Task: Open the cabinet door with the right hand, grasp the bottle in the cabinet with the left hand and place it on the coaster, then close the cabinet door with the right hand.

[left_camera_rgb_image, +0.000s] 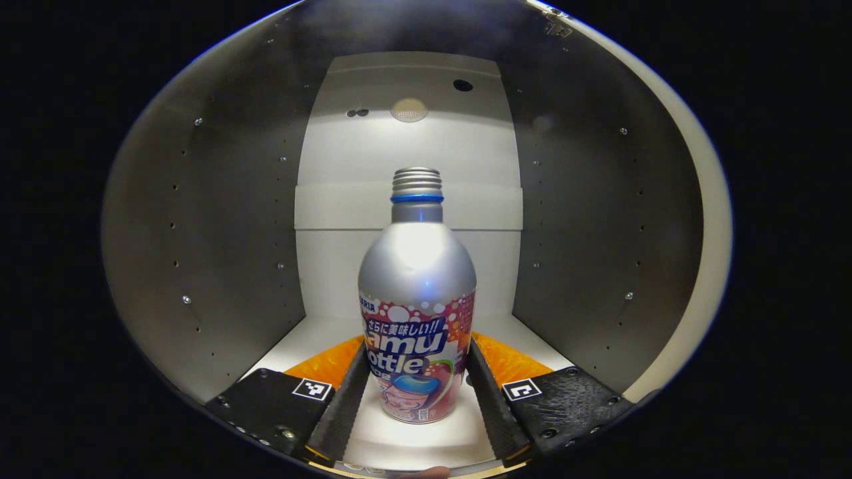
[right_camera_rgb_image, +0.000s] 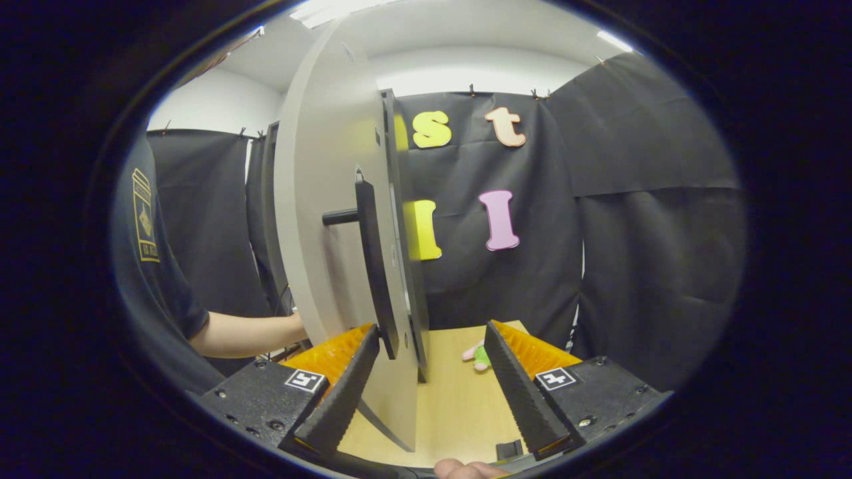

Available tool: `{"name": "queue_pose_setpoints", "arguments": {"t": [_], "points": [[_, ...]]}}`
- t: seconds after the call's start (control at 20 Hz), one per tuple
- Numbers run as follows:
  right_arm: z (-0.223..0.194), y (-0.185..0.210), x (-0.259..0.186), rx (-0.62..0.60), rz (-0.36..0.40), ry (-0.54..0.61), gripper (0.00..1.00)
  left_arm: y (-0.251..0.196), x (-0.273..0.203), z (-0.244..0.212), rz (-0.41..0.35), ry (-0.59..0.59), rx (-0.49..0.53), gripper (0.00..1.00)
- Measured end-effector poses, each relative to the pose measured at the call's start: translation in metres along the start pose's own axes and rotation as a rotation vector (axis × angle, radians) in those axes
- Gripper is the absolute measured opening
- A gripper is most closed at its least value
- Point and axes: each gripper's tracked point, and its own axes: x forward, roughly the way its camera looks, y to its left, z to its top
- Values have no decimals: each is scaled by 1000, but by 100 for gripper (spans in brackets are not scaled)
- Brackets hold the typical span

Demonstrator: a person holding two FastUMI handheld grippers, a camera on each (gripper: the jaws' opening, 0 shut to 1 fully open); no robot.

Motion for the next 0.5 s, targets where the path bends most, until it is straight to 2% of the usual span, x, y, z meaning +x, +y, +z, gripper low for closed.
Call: {"name": "queue_pose_setpoints", "arguments": {"t": [0.05,0.2,0.4,0.45,0.5], "points": [[0,0,0,-1,0,3,100,-1,-4,2,-12,-4,-3,78],[0,2,0,4,-6,7,100,0,-23,5,-25,7,8,78],[-1,0,2,16,-33,17,100,2,-59,20,-63,-38,44,78],[-2,0,0,3,-39,24,96,3,-69,21,-68,-42,39,78],[-1,-2,1,-16,-43,24,100,6,-77,22,-74,-42,27,78]]}}
